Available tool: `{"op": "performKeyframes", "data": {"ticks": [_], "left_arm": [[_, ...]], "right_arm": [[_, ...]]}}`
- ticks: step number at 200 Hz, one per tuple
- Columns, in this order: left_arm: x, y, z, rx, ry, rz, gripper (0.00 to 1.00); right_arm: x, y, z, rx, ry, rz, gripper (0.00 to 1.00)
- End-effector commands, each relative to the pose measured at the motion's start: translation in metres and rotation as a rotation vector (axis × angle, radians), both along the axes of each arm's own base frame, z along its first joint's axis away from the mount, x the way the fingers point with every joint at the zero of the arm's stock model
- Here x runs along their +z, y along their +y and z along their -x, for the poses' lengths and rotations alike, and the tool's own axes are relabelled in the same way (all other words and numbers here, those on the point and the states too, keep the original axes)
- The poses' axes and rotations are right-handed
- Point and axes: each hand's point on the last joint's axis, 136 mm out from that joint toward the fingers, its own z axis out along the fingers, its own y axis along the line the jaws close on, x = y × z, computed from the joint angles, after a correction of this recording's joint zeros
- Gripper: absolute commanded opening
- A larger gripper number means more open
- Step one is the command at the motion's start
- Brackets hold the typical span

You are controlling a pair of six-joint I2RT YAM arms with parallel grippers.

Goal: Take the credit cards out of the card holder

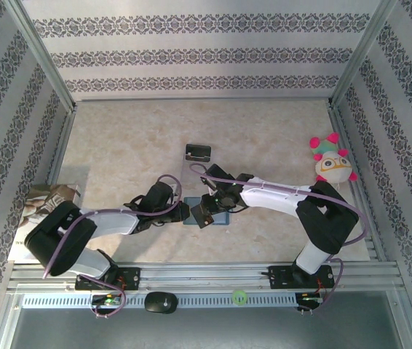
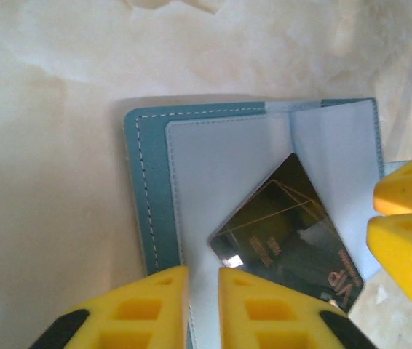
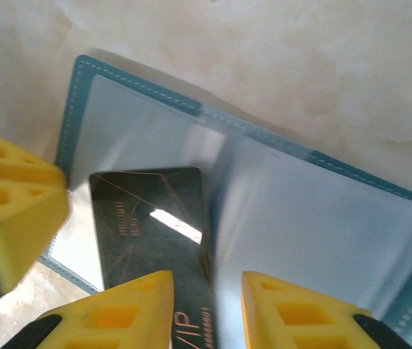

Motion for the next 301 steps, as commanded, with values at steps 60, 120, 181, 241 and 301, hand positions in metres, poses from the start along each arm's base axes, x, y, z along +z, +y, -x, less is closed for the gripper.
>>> {"op": "performKeyframes", "data": {"ticks": [60, 120, 181, 241, 301], "left_arm": [[0.026, -0.017, 0.016, -0.122, -0.03, 0.013, 0.24], [0.001, -0.031, 0.016, -0.126, 0.029, -0.007, 0.09], [-0.029, -0.021, 0.024, -0.078, 0.154, -0.06, 0.05], [-0.034, -0.019, 0.024, -0.065, 0.173, -0.078, 0.06], [-0.034, -0.018, 0.023, -0.061, 0.17, -0.081, 0.04]], "right_arm": [[0.025, -0.003, 0.002, 0.121, -0.027, -0.088, 0.31], [0.015, 0.004, 0.01, 0.167, 0.042, -0.139, 0.31], [-0.01, -0.008, 0.006, 0.109, 0.06, -0.065, 0.3], [-0.013, -0.006, 0.004, 0.105, 0.086, -0.117, 0.33], [-0.016, 0.004, 0.012, 0.099, 0.137, -0.186, 0.23]]}}
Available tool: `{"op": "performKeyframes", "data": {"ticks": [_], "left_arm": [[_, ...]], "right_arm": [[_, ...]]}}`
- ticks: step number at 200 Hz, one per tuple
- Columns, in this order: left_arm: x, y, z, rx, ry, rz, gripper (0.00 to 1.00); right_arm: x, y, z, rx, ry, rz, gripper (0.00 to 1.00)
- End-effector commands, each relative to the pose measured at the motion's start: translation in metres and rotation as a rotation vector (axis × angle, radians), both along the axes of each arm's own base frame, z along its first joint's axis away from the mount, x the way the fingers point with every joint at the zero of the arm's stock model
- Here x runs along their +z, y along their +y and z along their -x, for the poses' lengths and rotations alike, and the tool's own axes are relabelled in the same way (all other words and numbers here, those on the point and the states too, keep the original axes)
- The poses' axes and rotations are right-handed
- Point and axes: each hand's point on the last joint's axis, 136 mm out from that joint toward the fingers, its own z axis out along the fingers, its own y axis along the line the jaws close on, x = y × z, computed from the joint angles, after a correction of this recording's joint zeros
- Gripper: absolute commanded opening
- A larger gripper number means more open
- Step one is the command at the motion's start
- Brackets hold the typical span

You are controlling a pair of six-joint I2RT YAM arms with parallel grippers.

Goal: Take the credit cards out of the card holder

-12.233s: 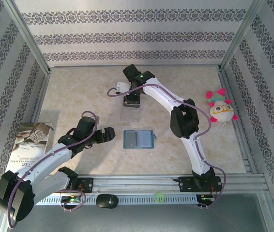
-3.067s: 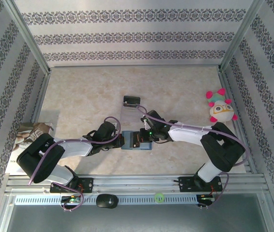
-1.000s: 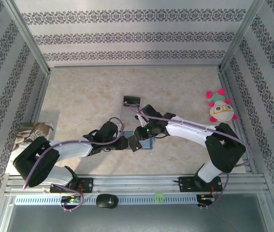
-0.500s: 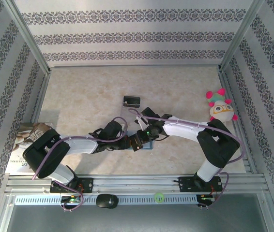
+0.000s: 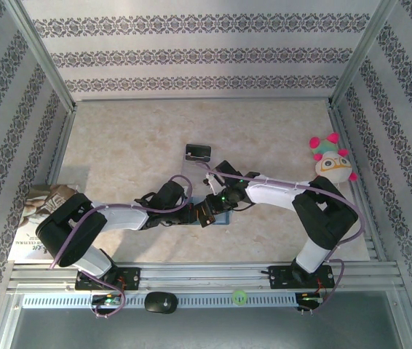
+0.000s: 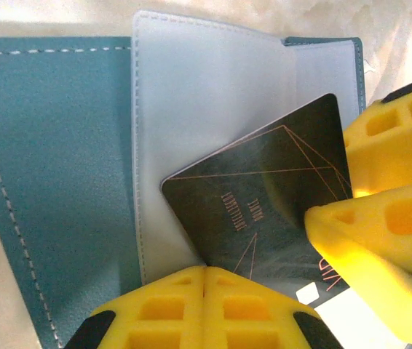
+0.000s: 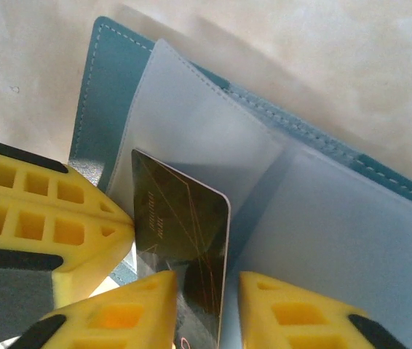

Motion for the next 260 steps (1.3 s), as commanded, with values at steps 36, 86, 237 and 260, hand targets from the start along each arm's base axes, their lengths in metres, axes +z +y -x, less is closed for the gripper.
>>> {"op": "performKeyframes", "data": {"ticks": [36, 86, 237, 260], "left_arm": [[-0.023, 0.018, 0.01, 0.031, 0.058, -0.085, 0.05], [-0.023, 0.021, 0.011, 0.039, 0.055, -0.081, 0.08], [0.182, 0.02, -0.025, -0.005, -0.57, 0.421, 0.54], [0.206, 0.019, -0.025, -0.032, -0.626, 0.526, 0.55]], "right_arm": [[-0.003, -0.015, 0.001, -0.064, 0.014, 0.015, 0.12], [0.002, -0.032, -0.004, -0.125, -0.009, 0.045, 0.07], [0.178, -0.002, -0.024, -0.13, -0.404, -0.519, 0.0], [0.203, 0.003, -0.02, -0.098, -0.423, -0.654, 0.0]]}}
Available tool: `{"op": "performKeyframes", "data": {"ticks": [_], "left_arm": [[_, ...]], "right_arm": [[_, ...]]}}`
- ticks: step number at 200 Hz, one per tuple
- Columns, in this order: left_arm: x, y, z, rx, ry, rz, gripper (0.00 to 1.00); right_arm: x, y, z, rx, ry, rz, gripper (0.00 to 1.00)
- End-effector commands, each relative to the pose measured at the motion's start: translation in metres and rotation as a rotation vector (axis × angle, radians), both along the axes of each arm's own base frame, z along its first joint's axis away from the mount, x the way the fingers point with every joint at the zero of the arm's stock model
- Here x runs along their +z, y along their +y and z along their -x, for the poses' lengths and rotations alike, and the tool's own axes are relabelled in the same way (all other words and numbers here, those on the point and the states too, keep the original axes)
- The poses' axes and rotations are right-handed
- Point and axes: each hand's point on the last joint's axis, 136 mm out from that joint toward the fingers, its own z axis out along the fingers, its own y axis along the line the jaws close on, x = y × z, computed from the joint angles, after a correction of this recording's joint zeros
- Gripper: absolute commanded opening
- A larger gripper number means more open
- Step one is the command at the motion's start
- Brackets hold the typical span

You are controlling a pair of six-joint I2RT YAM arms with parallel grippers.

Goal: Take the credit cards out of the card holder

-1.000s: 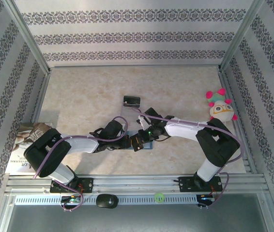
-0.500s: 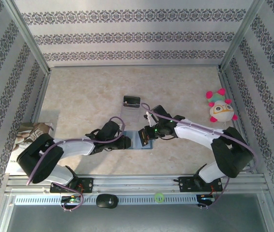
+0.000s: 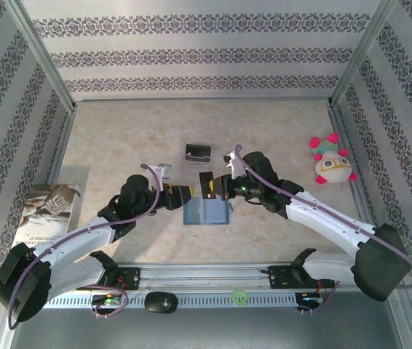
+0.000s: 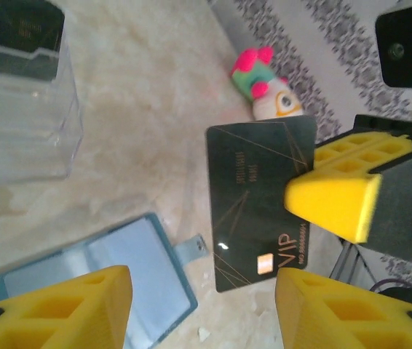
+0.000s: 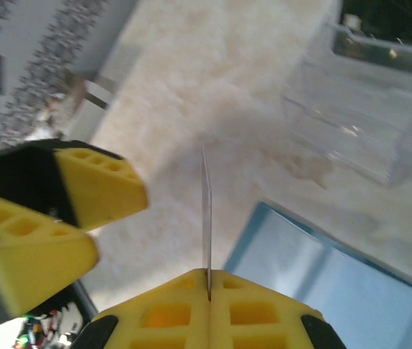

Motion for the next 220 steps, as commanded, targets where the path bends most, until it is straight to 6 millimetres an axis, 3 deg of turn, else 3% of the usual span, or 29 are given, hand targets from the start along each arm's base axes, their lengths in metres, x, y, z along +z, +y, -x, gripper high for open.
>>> {"op": "performKeyframes", "data": {"ticks": [1, 40, 77, 109, 185, 196, 210, 220], "left_arm": [[0.05, -0.008, 0.002, -0.084, -0.156, 0.16, 0.55], [0.072, -0.006, 0.008, -0.122, -0.222, 0.258, 0.55], [0.076, -0.008, 0.009, -0.14, -0.227, 0.279, 0.45], [0.075, -0.01, 0.009, -0.151, -0.216, 0.294, 0.44], [0.092, -0.016, 0.013, -0.201, -0.228, 0.351, 0.08], [0.091, -0.018, 0.012, -0.209, -0.217, 0.325, 0.0], [0.089, -0.019, 0.011, -0.216, -0.207, 0.255, 0.0], [0.086, -0.02, 0.009, -0.224, -0.206, 0.173, 0.0]], "right_arm": [[0.045, 0.011, 0.002, 0.065, -0.082, -0.207, 0.0], [0.062, 0.013, 0.011, 0.142, -0.084, -0.343, 0.0], [0.071, 0.016, 0.022, 0.205, -0.095, -0.41, 0.0], [0.078, 0.017, 0.026, 0.221, -0.113, -0.445, 0.0], [0.058, 0.022, 0.017, 0.189, -0.058, -0.408, 0.0], [0.053, 0.021, 0.016, 0.18, -0.05, -0.393, 0.06], [0.047, 0.013, 0.011, 0.135, -0.04, -0.366, 0.21], [0.041, 0.002, 0.005, 0.084, -0.034, -0.338, 0.25]]}}
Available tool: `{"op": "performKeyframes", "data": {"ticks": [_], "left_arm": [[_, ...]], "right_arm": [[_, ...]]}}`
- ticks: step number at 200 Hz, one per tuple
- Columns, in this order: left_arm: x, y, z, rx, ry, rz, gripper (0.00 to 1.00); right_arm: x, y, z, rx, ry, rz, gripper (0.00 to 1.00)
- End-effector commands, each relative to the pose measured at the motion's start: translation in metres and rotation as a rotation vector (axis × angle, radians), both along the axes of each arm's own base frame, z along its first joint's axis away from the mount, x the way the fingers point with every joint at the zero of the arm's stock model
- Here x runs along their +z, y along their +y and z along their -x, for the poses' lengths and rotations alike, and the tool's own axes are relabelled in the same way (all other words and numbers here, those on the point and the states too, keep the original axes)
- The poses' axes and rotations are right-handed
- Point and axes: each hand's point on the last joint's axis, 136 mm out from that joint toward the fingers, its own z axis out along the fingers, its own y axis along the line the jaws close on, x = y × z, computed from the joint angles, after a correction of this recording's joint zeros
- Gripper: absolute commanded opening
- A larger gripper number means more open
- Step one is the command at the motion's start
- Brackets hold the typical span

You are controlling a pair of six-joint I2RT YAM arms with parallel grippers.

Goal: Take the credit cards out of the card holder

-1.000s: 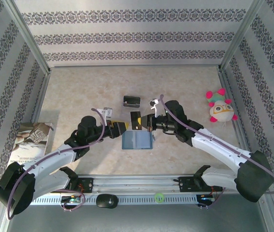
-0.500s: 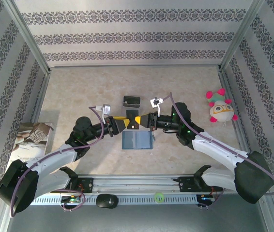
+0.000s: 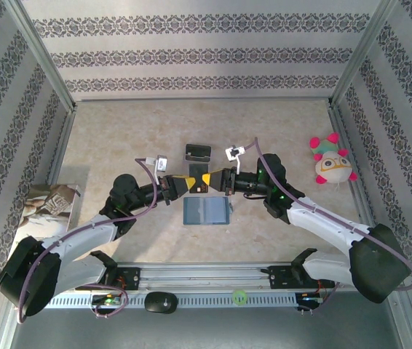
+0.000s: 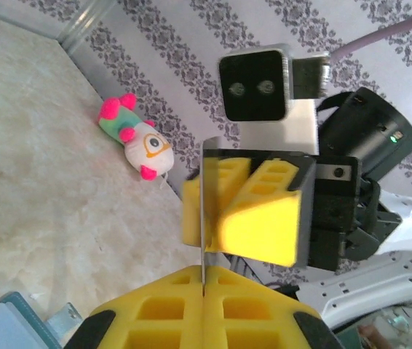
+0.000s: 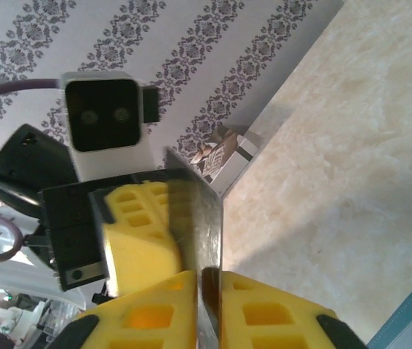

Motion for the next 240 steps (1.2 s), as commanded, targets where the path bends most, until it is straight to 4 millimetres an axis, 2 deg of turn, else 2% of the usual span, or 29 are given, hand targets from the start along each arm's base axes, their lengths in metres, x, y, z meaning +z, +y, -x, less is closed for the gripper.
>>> {"op": "performKeyframes", "data": {"ticks": [1, 18, 32, 65, 88, 112, 133, 179, 199, 240], "left_arm": [[0.016, -0.002, -0.002, -0.019, -0.071, -0.114, 0.0], [0.014, -0.002, -0.009, -0.03, -0.106, -0.283, 0.0], [0.01, -0.002, -0.018, -0.052, -0.134, -0.427, 0.0], [0.002, -0.003, -0.059, -0.04, -0.164, -0.664, 0.0], [0.001, -0.003, -0.075, -0.102, -0.332, -0.84, 0.0], [0.0, 0.004, -0.085, -0.17, -0.557, -1.021, 0.0], [-0.005, 0.012, -0.1, -0.229, -0.656, -1.181, 0.0], [-0.058, 0.024, -0.135, -0.463, -0.659, -1.475, 0.0], [-0.071, 0.024, -0.149, -0.518, -0.68, -1.537, 0.0], [-0.075, 0.012, -0.174, -0.546, -0.744, -1.561, 0.0]], "right_arm": [[-0.012, -0.017, -0.007, -0.075, 0.019, 0.046, 0.25], [-0.021, -0.036, -0.013, -0.158, 0.02, 0.103, 0.26], [-0.03, -0.048, -0.009, -0.191, 0.018, 0.161, 0.26], [-0.04, -0.063, -0.004, -0.228, 0.039, 0.183, 0.25], [-0.042, -0.07, -0.003, -0.243, 0.057, 0.172, 0.22], [-0.043, -0.072, -0.001, -0.238, 0.068, 0.16, 0.21], [-0.047, -0.07, -0.002, -0.232, 0.087, 0.152, 0.2], [-0.054, -0.067, -0.005, -0.216, 0.108, 0.163, 0.18], [-0.058, -0.068, -0.007, -0.221, 0.121, 0.168, 0.18], [-0.065, -0.069, -0.011, -0.225, 0.142, 0.18, 0.18]]}}
